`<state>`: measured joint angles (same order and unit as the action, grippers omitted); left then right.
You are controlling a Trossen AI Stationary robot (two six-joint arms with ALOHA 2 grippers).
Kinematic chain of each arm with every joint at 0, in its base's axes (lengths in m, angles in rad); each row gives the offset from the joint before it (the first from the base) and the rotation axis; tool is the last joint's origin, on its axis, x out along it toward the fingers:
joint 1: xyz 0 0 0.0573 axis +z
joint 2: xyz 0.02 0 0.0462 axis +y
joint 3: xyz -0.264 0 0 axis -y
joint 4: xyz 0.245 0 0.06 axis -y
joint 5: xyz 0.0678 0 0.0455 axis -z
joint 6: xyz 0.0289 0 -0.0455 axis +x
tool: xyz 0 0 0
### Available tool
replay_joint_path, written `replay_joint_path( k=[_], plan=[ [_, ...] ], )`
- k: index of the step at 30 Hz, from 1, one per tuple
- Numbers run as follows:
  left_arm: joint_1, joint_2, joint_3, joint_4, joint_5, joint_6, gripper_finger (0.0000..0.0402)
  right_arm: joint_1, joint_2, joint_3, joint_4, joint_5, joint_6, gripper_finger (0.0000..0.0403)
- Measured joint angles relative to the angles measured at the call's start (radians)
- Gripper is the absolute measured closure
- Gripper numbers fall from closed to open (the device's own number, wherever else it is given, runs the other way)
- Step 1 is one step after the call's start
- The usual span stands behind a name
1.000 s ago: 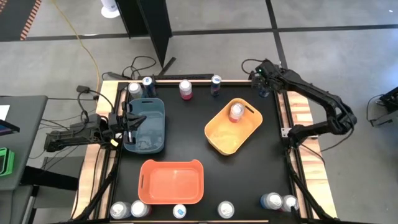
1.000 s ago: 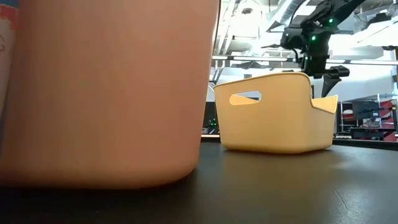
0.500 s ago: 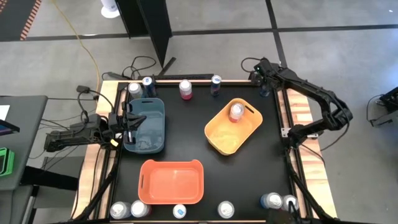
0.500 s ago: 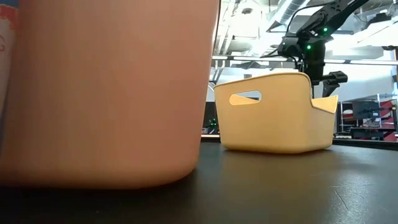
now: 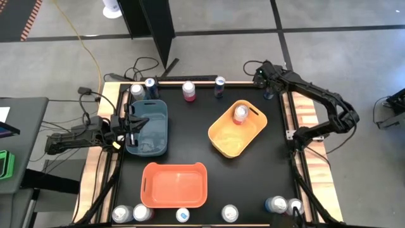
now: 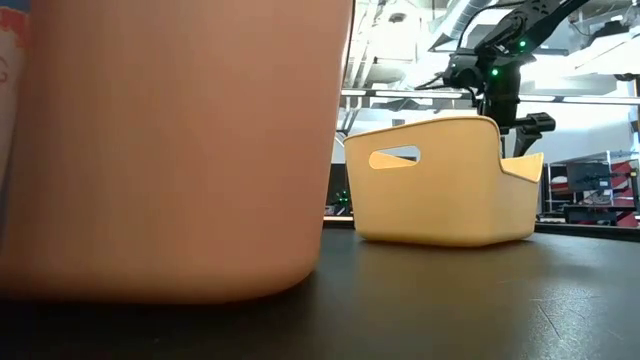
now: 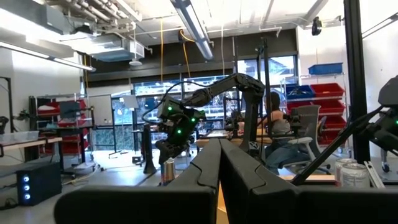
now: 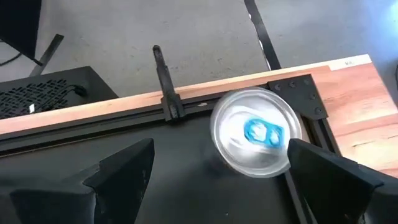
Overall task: Sort soda cans
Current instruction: Put the blue soda can into the orange bin
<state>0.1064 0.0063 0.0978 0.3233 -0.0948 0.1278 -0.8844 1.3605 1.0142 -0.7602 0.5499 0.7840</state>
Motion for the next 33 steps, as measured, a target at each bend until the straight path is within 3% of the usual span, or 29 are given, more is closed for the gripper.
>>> replay_joint_path(
  k=[33],
  plan=[
    [0.000, 0.000, 0.000, -0.020, 0.000, 0.002, 0.0399, -0.001, 0.002, -0.024, 0.020, 0.113, 0.100, 0.0017]
  ],
)
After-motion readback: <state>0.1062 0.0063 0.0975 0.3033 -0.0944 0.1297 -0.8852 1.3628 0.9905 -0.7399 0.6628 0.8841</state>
